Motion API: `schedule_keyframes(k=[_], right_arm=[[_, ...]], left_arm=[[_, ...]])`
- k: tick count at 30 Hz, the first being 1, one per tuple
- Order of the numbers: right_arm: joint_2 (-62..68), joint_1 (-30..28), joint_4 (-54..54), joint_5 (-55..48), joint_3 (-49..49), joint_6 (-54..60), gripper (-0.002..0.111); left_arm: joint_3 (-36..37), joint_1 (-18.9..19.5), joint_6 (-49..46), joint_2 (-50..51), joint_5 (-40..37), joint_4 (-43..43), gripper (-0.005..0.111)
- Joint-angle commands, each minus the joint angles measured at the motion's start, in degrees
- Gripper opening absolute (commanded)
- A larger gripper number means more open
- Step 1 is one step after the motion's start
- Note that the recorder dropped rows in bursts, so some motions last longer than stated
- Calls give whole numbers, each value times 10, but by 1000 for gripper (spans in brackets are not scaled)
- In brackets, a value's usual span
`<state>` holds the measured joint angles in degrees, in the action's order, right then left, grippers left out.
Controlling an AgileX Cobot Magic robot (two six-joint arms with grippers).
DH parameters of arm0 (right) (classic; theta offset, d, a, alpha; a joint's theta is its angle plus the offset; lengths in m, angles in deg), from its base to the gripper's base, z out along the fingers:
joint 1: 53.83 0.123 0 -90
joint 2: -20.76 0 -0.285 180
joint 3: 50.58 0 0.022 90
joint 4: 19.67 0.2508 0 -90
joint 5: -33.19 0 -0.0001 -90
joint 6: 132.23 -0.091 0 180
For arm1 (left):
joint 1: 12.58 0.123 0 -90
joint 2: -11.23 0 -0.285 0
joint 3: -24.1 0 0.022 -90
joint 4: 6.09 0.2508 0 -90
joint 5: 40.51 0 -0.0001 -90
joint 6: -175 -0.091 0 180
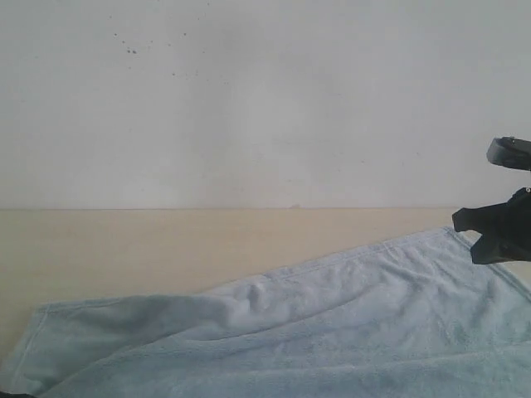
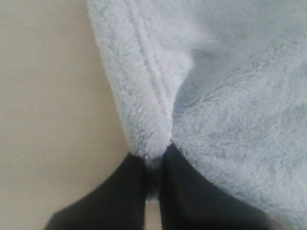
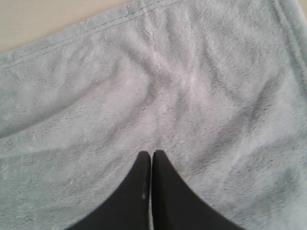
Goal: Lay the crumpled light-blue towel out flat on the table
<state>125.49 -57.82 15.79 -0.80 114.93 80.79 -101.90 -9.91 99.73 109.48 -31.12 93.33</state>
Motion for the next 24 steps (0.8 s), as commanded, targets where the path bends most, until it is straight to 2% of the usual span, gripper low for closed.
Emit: schedule_keyframes(k=[1,5,11,13,16,18,21,24], right_arm=[[-6,0,2,-7,-3,5,0],[-6,0,2,-10,-3,4,0],[-6,0,2,-5,-3,4,0],[-5,0,2,4,-3,4,0],[-4,0,2,14,-3,4,0],[-4,0,2,19,-3,4,0],[-4,0,2,16,-3,5,0],[-4,0,2,4,-3,10,0]], left_arm=[[16,50,8,-54,-29,5,4],[16,87,8,-85,-94,5,4],[29,130,8,-91,-132,-7,4],[34,135,8,-88,-105,-10,4],[31,133,1,-76,-7,5,4],[31,133,1,-72,24,5,5],[25,133,1,-73,56,5,19],[9,133,16,-74,65,5,49]])
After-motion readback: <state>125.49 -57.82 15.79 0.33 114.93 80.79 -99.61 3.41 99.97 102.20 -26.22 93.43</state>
